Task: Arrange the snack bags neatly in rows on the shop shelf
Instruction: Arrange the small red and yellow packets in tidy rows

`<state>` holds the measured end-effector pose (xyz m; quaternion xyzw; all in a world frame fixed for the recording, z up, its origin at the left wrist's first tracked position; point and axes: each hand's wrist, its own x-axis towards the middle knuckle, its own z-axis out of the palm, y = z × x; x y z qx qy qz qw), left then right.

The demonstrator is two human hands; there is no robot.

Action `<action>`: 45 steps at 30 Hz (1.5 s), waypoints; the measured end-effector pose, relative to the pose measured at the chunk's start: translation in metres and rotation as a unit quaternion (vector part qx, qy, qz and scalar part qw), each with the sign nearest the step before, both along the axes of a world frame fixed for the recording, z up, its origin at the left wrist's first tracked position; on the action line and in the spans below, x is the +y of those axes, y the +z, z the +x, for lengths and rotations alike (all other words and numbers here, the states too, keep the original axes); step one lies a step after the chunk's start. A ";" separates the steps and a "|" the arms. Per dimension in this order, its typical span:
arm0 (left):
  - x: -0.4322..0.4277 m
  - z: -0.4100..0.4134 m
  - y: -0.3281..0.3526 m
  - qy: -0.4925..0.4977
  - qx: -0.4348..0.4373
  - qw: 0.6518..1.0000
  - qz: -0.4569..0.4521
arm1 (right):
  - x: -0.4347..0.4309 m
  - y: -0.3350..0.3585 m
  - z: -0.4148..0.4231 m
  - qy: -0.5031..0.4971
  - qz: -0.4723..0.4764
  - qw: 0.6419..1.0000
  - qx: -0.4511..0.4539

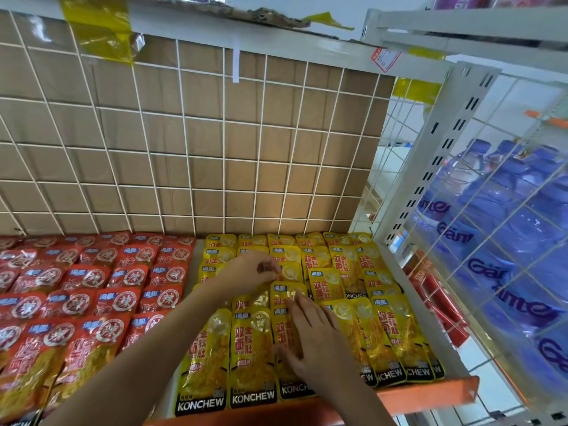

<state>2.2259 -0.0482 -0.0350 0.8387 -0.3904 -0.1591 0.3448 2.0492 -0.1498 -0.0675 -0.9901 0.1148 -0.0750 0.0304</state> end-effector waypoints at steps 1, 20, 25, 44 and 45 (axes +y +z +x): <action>0.001 0.004 0.001 -0.018 -0.007 1.000 0.016 | 0.000 0.000 0.000 0.000 0.000 1.000 0.001; -0.005 0.014 0.010 -0.144 -0.038 0.980 0.129 | -0.001 -0.005 0.000 -0.009 -0.006 1.000 0.003; -0.004 0.014 0.007 -0.137 -0.029 0.984 0.113 | -0.001 -0.010 0.000 -0.005 -0.017 0.999 -0.037; -0.009 0.013 0.006 -0.121 -0.047 0.982 0.135 | 0.003 -0.004 -0.005 0.004 -0.024 0.997 -0.071; -0.009 0.013 0.006 -0.121 -0.051 0.982 0.135 | 0.003 -0.003 -0.005 0.003 -0.024 0.997 -0.070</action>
